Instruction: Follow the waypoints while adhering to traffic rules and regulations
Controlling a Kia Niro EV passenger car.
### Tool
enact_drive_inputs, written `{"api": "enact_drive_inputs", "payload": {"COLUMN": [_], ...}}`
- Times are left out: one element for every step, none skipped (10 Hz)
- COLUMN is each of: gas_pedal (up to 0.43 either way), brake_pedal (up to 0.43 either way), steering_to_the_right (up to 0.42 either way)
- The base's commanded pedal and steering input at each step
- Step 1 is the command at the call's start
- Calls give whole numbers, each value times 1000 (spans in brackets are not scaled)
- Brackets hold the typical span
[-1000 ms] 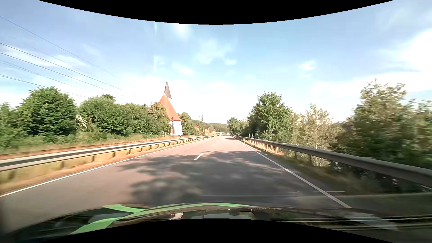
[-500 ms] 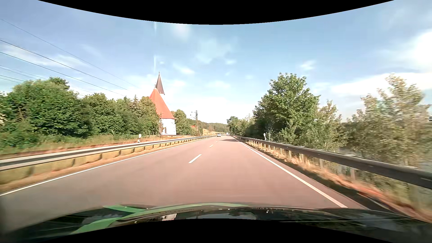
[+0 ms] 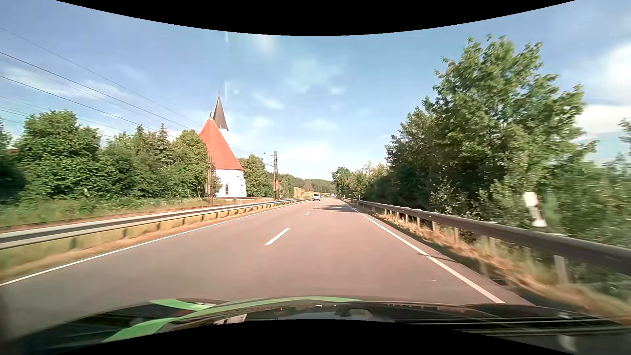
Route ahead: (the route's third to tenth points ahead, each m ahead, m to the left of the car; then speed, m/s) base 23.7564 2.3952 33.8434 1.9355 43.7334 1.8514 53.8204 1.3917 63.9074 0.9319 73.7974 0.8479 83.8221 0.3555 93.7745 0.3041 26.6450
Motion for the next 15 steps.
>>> {"api": "enact_drive_inputs", "payload": {"gas_pedal": [299, 311, 319, 319, 319, 319, 319, 319, 299, 268, 268, 268, 268, 268, 268], "brake_pedal": [0, 0, 0, 0, 0, 0, 0, 0, 0, 0, 0, 0, 0, 0, 0], "steering_to_the_right": [-3, -3, -3, -3, -3, -3, -3, -3, -3, -3, -3, -4, -4, -4, -4]}}
